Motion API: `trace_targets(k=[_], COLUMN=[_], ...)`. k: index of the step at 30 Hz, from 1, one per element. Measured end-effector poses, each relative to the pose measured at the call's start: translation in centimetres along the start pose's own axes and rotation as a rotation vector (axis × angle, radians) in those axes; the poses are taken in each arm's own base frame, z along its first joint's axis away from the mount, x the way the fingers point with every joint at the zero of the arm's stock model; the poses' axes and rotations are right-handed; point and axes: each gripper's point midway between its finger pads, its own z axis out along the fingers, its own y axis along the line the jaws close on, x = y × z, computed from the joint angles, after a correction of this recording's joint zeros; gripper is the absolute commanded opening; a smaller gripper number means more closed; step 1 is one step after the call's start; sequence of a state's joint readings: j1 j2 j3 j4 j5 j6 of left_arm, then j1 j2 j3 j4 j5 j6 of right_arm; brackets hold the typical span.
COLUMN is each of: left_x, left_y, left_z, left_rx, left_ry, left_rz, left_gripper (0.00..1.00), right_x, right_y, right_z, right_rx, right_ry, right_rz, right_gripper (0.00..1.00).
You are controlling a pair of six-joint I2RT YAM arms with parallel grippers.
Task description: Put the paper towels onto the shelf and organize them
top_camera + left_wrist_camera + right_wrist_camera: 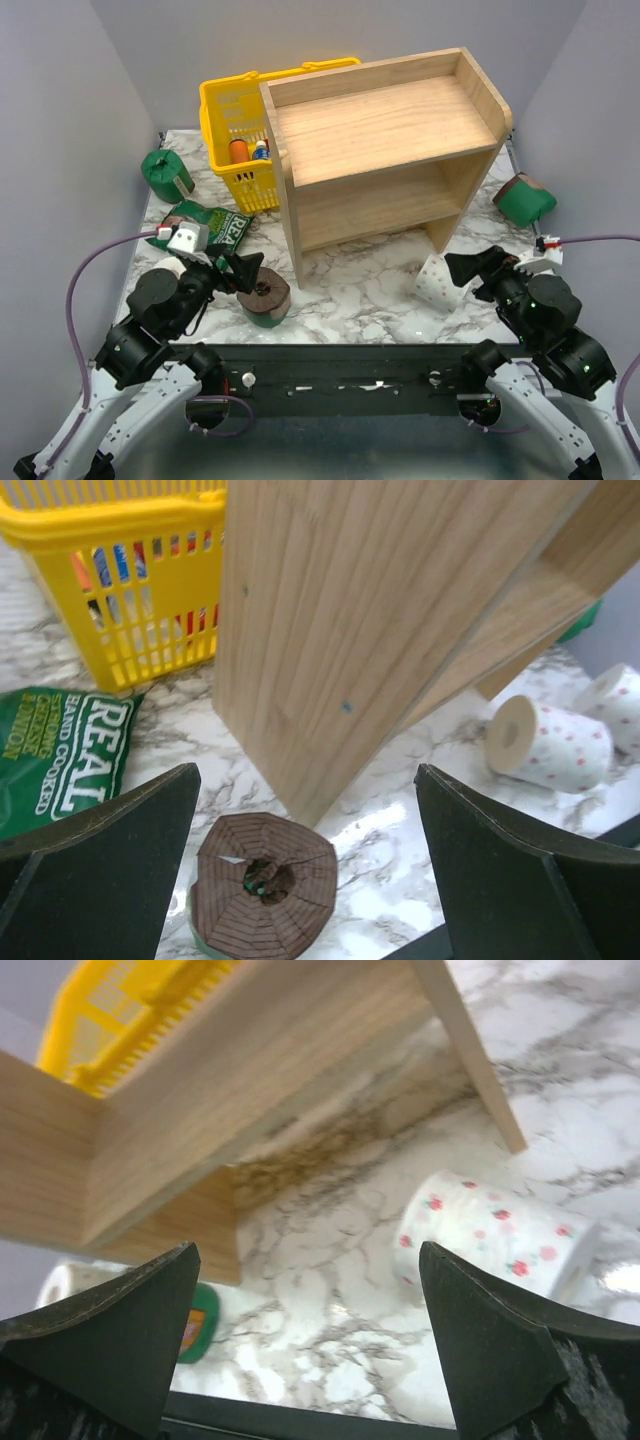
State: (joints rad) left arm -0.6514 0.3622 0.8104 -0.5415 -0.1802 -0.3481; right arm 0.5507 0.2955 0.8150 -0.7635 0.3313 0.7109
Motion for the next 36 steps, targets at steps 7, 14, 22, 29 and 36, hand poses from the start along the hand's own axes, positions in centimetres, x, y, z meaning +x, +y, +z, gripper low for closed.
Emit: trace_targets(k=[7,14,22,29,36], left_x=[2.4,1.3,1.0,1.1,1.1], left_y=[1.7,1.5,1.4,1.4,1.4], left_z=[0.6,0.2,0.2,0.3,0.3], left_rx=[-0.063,-0.052,-0.047,-0.047,-0.047], left_ry=[0.029,-0.023,-0.033,-0.030,-0.029], left_rz=[0.039,0.032,0.030,0.031,0.032], left_gripper=[0.99,0.99,0.99,0.99,0.99], right_x=[4.0,8.1,7.0,9.0,9.4], right_y=[-5.0,-9.2,-12.7,-15.0,-12.9], right_z=[3.0,4.7,4.8,6.3,7.7], right_rx=[0.241,0.432,0.576,0.587,0.448], right_ry=[0.079,0.156,0.075,0.113,0.117], right_rz=[-0.059,-0.068,-0.016,0.125,0.179], right_gripper=[0.91,0.90,0.92,0.95,0.94])
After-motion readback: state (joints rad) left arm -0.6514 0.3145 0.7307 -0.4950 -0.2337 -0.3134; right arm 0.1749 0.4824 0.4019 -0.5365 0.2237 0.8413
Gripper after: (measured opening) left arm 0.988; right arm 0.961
